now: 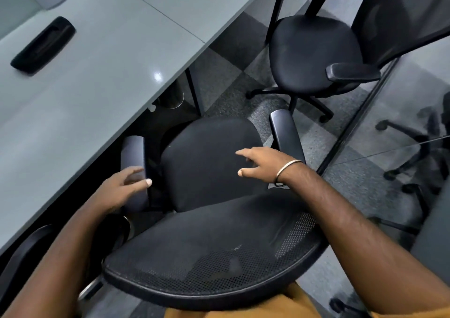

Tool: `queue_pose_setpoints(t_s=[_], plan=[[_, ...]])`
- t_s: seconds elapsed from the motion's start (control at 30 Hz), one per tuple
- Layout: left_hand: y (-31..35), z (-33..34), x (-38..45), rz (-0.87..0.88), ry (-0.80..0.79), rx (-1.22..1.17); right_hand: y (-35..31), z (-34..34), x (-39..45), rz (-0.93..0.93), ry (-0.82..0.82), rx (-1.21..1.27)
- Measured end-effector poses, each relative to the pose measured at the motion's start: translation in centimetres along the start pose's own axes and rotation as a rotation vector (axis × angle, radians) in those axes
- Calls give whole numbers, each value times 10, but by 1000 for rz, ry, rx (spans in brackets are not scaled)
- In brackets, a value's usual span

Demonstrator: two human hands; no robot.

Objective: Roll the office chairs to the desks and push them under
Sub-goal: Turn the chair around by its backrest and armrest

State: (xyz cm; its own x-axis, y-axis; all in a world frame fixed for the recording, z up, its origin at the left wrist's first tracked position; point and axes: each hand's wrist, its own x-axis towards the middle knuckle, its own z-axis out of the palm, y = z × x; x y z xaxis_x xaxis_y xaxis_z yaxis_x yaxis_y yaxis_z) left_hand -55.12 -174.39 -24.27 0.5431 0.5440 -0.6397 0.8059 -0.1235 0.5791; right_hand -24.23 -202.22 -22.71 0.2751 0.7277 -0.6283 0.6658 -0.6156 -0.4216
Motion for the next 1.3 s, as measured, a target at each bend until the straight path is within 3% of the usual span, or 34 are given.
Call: queue_pose_setpoints(t_s=[0.2,0.33,0.43,0.5,0.7,0.9,1.07,1.3], plan=[[-5,16,-101,160,-225,-142,11,0,-69,70,-28,54],[-6,23,-138,209,-185,-310,12,6,-109,102,-4,83],[-3,32,-151,313,-136,-292,11,15,-136,120,52,51],[-4,41,-156,380,-58,-278,9,23,-155,110,180,-4],[-18,64,-168,458,217,-358,-2,74,-181,1,768,-16],[-17,86,-181,503,337,-395,-16,91,-180,-80,1083,218],[-12,101,-184,576,418,-316,-6,69,-170,-136,1119,235],[7,133,-170,513,600,-432,23,16,-136,-231,974,143]])
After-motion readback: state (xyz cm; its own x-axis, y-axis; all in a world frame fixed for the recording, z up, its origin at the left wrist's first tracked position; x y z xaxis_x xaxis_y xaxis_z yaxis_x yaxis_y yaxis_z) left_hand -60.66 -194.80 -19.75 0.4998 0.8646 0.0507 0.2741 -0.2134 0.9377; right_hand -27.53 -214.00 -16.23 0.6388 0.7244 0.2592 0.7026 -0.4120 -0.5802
